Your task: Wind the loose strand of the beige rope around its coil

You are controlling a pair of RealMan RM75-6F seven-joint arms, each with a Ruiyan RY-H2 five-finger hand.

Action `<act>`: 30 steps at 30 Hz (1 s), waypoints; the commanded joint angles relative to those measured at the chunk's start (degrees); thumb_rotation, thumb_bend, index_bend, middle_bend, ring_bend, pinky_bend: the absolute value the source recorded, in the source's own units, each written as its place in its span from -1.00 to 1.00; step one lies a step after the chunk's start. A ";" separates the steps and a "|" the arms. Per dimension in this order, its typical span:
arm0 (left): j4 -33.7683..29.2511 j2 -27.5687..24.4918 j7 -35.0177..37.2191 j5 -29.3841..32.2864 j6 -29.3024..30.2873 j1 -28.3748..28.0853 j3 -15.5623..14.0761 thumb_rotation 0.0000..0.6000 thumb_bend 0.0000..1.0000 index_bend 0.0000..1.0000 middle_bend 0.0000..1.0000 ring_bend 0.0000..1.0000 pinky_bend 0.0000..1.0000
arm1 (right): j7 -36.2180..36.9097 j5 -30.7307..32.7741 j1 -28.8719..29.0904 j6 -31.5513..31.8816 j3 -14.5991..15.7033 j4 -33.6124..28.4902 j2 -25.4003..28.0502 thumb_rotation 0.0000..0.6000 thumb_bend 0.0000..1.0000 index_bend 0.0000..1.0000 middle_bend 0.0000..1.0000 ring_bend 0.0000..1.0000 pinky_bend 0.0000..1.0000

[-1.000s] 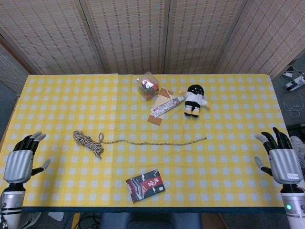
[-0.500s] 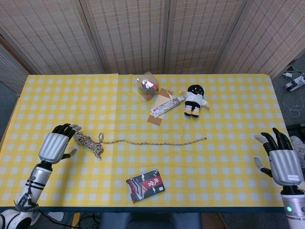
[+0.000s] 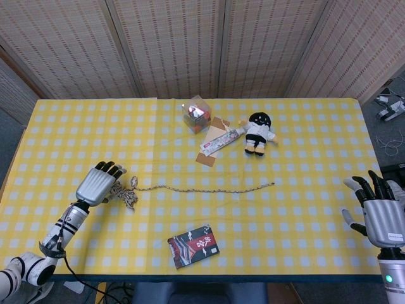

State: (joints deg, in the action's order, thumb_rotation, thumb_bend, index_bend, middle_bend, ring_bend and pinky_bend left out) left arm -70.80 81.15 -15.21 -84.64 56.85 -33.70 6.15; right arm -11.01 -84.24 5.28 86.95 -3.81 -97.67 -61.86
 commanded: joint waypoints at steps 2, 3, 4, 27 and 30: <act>2.70 0.88 1.35 0.10 -0.86 -0.65 -0.96 1.00 -0.55 -0.38 -0.47 -0.63 -0.60 | 0.08 -0.16 0.06 -0.19 -0.08 0.01 -0.06 1.00 -0.50 -0.53 -0.60 -0.94 -0.79; 3.80 1.13 1.29 -0.25 -1.05 -0.89 -1.36 1.00 -0.55 -0.37 -0.45 -0.63 -0.60 | 0.12 -0.18 0.08 -0.29 -0.10 0.03 -0.12 1.00 -0.50 -0.53 -0.60 -0.94 -0.79; 4.63 1.36 1.21 -0.49 -1.23 -1.05 -1.69 1.00 -0.55 -0.36 -0.44 -0.63 -0.60 | 0.18 -0.16 0.07 -0.35 -0.11 0.04 -0.16 1.00 -0.50 -0.53 -0.60 -0.94 -0.79; 16.96 8.33 4.88 -2.53 -3.07 -3.98 -4.93 1.00 -0.55 -0.08 -0.17 -0.47 -0.60 | 0.85 0.90 -0.51 -1.04 -0.62 -0.09 -0.12 1.00 -0.50 -0.53 -0.60 -0.94 -0.77; 17.84 8.91 5.61 -2.59 -3.02 -4.22 -5.03 1.00 -0.55 -0.03 -0.10 -0.42 -0.60 | 0.83 1.03 -0.63 -0.99 -0.69 -0.26 -0.03 1.00 -0.50 -0.53 -0.60 -0.94 -0.77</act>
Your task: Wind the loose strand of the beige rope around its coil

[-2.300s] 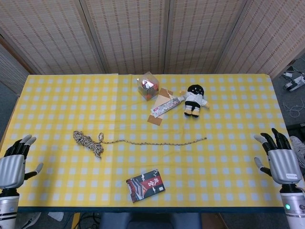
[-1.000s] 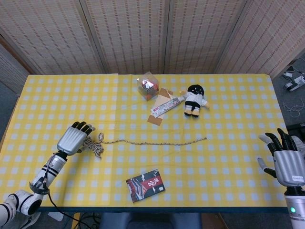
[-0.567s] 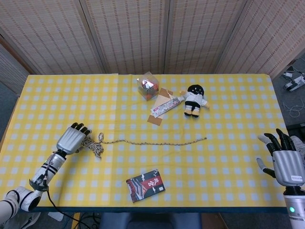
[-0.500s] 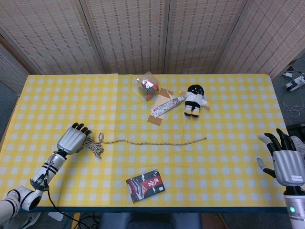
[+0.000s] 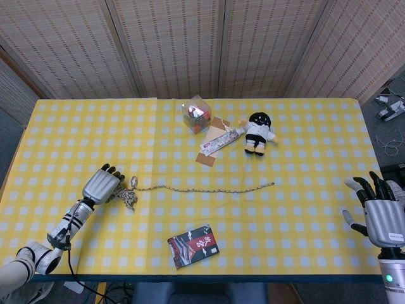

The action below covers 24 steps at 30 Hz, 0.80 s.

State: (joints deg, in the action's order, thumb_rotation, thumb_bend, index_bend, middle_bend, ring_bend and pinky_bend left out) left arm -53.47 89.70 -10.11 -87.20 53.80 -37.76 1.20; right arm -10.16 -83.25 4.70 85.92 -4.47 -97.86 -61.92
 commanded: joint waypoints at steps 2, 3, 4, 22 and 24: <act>1.27 0.78 1.08 -0.05 0.22 -0.24 -0.13 1.00 -0.55 0.04 -0.03 -0.38 -0.60 | -0.04 0.15 -0.18 0.07 -0.03 -0.15 0.07 1.00 -0.50 -0.53 -0.60 -0.94 -0.77; 1.64 0.97 1.32 -0.12 0.33 -0.26 -0.20 1.00 -0.55 0.06 0.00 -0.36 -0.60 | -0.04 0.21 -0.22 0.07 -0.03 -0.18 0.09 1.00 -0.50 -0.53 -0.60 -0.94 -0.77; 1.99 1.15 1.61 -0.20 0.40 -0.29 -0.28 1.00 -0.55 0.10 0.03 -0.33 -0.60 | -0.06 0.27 -0.26 0.07 -0.05 -0.20 0.09 1.00 -0.50 -0.53 -0.60 -0.94 -0.77; -3.08 -1.61 10.98 4.39 6.48 3.31 3.16 1.00 -0.46 0.48 0.49 0.08 -0.48 | -0.12 -0.41 0.17 -0.74 -0.27 -0.92 0.81 1.00 -0.50 -0.48 -0.58 -0.91 -0.75; -5.97 -3.28 10.17 5.16 8.61 4.42 3.94 1.00 -0.46 0.48 0.49 0.09 -0.47 | -0.78 -0.74 0.80 -1.83 -0.14 -1.37 1.18 1.00 -0.50 -0.47 -0.57 -0.90 -0.74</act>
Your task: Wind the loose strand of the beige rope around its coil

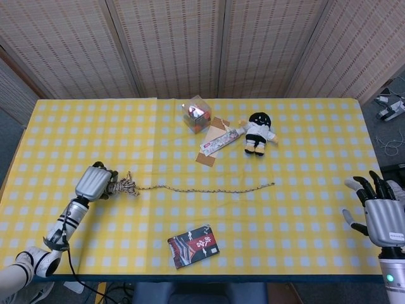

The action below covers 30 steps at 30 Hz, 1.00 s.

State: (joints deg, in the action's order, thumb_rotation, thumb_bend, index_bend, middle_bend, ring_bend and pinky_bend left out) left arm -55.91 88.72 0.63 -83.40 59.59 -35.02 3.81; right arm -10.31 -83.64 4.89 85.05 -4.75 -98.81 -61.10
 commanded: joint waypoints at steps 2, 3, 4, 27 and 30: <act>-6.76 -4.09 -1.93 2.14 4.36 2.65 1.91 1.00 -0.46 0.48 0.49 0.09 -0.46 | -1.50 -0.74 1.42 -2.27 0.27 -0.88 0.64 1.00 -0.50 -0.43 -0.56 -0.90 -0.74; -9.13 -5.30 -3.08 2.74 5.43 3.33 2.32 1.00 -0.46 0.48 0.49 0.09 -0.46 | -2.13 -0.98 2.13 -3.35 0.31 -1.21 0.73 1.00 -0.49 -0.42 -0.56 -0.90 -0.74; -11.04 -6.24 -4.06 3.24 6.17 3.87 2.58 1.00 -0.46 0.48 0.49 0.09 -0.46 | -2.65 -1.11 2.77 -4.35 0.32 -1.50 0.77 1.00 -0.48 -0.40 -0.55 -0.90 -0.74; -39.35 -18.08 -23.60 11.05 11.85 9.12 3.81 1.00 -0.46 0.44 0.49 0.09 -0.45 | -28.57 16.05 29.24 -31.62 -6.72 4.07 -20.37 1.00 -0.52 -0.17 -0.55 -0.90 -0.74; -40.26 -18.22 -24.37 10.92 12.03 9.26 3.55 1.00 -0.46 0.44 0.49 0.09 -0.45 | -32.15 19.89 31.94 -32.50 -7.09 6.41 -23.79 1.00 -0.53 -0.16 -0.55 -0.90 -0.74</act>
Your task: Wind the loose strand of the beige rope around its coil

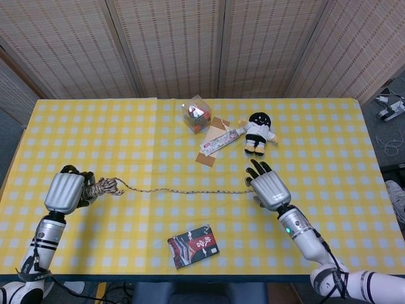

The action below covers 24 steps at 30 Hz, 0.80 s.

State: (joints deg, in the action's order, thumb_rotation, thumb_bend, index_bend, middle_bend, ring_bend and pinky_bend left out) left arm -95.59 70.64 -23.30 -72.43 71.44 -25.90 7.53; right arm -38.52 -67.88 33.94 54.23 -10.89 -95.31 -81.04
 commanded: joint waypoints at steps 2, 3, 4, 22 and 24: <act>-1.04 -0.21 -0.62 0.08 0.12 0.17 -0.23 1.00 -0.46 0.44 0.49 0.09 -0.45 | -5.57 6.20 4.29 -1.59 -1.32 4.16 -5.79 1.00 -0.53 -0.15 -0.55 -0.90 -0.74; -1.34 -0.30 -0.80 0.09 0.09 0.17 -0.27 1.00 -0.46 0.44 0.49 0.09 -0.45 | -6.47 7.54 5.18 -1.69 -1.46 4.93 -6.91 1.00 -0.53 -0.14 -0.55 -0.90 -0.74; -1.51 -0.35 -0.94 0.03 0.13 0.17 -0.29 1.00 -0.46 0.44 0.49 0.09 -0.45 | -7.14 8.46 5.85 -1.81 -1.48 5.48 -7.69 1.00 -0.53 -0.14 -0.55 -0.90 -0.74; -1.78 -0.67 -0.61 -0.23 0.47 0.62 -0.54 1.00 -0.46 0.44 0.49 0.09 -0.45 | -12.42 18.67 14.00 -2.70 0.59 16.68 -18.00 1.00 -0.53 -0.11 -0.55 -0.90 -0.74; -1.74 -0.62 -0.50 -0.43 0.56 0.71 -0.66 1.00 -0.46 0.44 0.49 0.09 -0.45 | -12.46 19.28 14.55 -2.74 0.59 17.44 -18.47 1.00 -0.53 -0.10 -0.55 -0.90 -0.74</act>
State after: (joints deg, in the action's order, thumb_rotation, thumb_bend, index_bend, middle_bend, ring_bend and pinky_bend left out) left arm -97.34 70.02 -23.82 -72.85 72.00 -25.20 6.88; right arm -50.91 -48.85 48.19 51.53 -10.34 -78.18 -99.23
